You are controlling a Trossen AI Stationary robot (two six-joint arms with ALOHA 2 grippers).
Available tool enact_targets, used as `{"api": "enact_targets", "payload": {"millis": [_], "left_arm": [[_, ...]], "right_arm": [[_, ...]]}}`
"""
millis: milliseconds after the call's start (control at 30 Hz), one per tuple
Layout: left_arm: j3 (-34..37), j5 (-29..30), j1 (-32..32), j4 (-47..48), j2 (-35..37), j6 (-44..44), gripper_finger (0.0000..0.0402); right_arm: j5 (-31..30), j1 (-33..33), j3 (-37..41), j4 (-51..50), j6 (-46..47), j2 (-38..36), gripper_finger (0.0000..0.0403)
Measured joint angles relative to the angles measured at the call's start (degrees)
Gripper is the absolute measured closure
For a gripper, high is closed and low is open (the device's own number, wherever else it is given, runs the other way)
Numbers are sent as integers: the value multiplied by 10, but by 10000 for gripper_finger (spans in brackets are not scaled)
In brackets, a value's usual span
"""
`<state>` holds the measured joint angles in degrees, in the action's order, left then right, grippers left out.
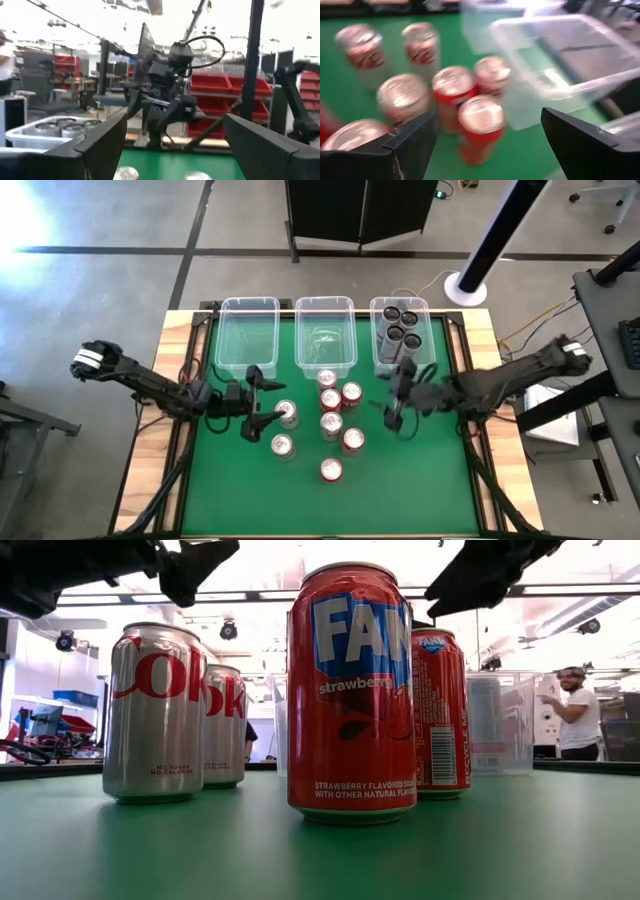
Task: Sort soda cans
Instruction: Put the bottom right orange soda can into the top center transparent bin
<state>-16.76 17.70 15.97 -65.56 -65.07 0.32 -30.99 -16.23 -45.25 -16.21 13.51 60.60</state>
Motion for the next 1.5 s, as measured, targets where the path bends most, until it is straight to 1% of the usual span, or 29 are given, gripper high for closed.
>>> {"api": "enact_targets", "payload": {"millis": [100,167,300,400,533,700,800,900,967,1067,1167,1267,1367,1433,1500], "left_arm": [[1,-2,0,25,-7,-9,86],[1,1,-2,33,-17,-6,86],[-13,27,-2,36,-38,0,86],[-23,28,-2,36,-49,6,86],[-26,28,-2,37,-56,6,86],[-26,28,-2,37,-49,-9,86],[-25,35,-2,39,-46,-13,86],[-25,96,-3,40,-46,-13,86],[-24,116,-3,46,-46,-13,86],[-24,113,-1,63,-46,-20,86],[-31,123,-2,51,-45,-20,86],[-51,131,-2,50,-45,0,86],[-63,129,2,84,-45,-4,86],[-68,128,4,106,-45,-15,86],[-69,128,9,108,-45,-16,86]], "right_arm": [[3,-34,0,2,54,54,62],[19,-48,0,2,60,86,59],[42,-59,-1,21,61,133,51],[72,-59,-14,28,60,141,49],[121,-59,-28,28,50,132,48],[160,-60,-33,-3,29,127,42],[176,-60,-33,16,29,134,38],[183,-61,-32,34,30,153,34],[193,-60,-32,54,29,168,32],[195,-62,-32,94,22,199,32],[192,-60,-36,109,31,222,32],[190,-57,-52,105,32,245,32],[191,-58,-75,105,31,265,36],[193,-58,-89,91,30,278,46],[195,-58,-105,59,30,295,64]]}}
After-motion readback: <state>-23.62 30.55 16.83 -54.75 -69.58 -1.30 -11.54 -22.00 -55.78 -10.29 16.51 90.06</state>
